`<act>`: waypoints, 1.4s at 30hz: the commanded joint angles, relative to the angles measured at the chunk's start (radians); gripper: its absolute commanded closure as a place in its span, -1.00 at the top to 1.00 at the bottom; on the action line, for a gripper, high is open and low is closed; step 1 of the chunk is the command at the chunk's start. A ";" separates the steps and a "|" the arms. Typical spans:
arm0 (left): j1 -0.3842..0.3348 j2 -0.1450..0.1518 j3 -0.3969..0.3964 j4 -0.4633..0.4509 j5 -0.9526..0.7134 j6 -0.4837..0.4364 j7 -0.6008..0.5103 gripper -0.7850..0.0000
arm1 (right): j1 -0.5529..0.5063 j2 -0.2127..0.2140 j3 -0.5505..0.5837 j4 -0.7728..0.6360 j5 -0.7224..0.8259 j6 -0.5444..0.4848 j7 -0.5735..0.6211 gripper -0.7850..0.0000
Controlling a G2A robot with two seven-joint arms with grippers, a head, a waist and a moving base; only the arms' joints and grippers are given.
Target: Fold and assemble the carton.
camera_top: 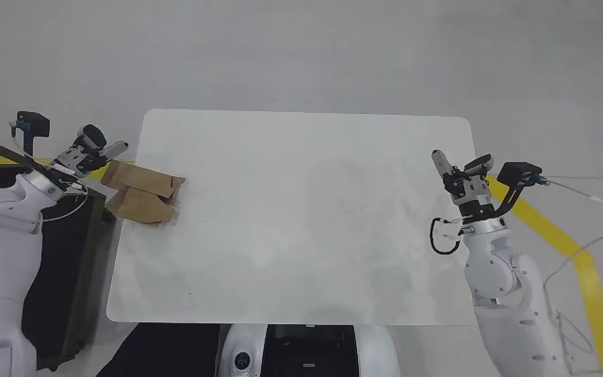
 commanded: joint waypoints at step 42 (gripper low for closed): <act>-0.350 0.025 0.033 0.616 -0.362 0.367 -0.686 1.00 | 0.000 0.000 0.000 0.000 0.000 0.000 0.000 1.00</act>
